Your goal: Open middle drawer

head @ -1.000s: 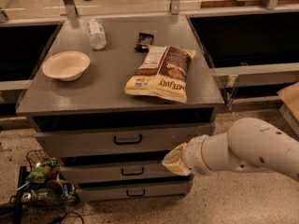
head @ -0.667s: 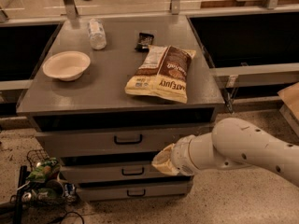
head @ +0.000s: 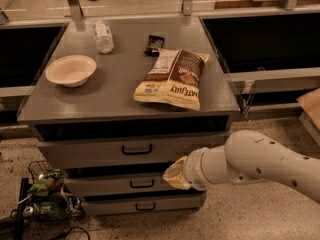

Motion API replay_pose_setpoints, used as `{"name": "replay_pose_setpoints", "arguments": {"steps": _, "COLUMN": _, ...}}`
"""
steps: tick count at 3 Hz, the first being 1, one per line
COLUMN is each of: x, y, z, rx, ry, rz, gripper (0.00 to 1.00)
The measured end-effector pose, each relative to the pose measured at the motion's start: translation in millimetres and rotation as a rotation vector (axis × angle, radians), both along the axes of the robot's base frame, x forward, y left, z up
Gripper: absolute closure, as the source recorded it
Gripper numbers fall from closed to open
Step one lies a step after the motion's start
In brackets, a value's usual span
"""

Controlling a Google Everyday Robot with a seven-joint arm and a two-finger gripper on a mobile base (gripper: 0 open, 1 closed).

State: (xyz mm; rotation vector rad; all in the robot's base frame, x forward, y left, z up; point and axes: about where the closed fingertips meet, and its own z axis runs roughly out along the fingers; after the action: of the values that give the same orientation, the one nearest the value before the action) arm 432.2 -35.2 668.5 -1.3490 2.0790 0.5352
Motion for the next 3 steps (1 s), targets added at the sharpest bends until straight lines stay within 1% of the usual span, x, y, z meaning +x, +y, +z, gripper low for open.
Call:
{"name": "replay_pose_setpoints", "arguments": {"steps": 1, "x": -2.9, "y": -2.8, "z": -45.6, "rx": 0.003, "ry": 0.075, "rz": -0.052, "gripper": 1.0}}
{"name": "replay_pose_setpoints", "arguments": {"steps": 2, "x": -0.1, "y": 0.9, "z": -79.8, "rx": 0.036, "ry": 0.131, "rz": -0.085, "gripper": 1.0}}
{"name": "replay_pose_setpoints", "arguments": {"steps": 3, "x": 2.3, "y": 4.6, "z": -101.0, "rx": 0.061, "ry": 0.167, "rz": -0.101, "gripper": 1.0}}
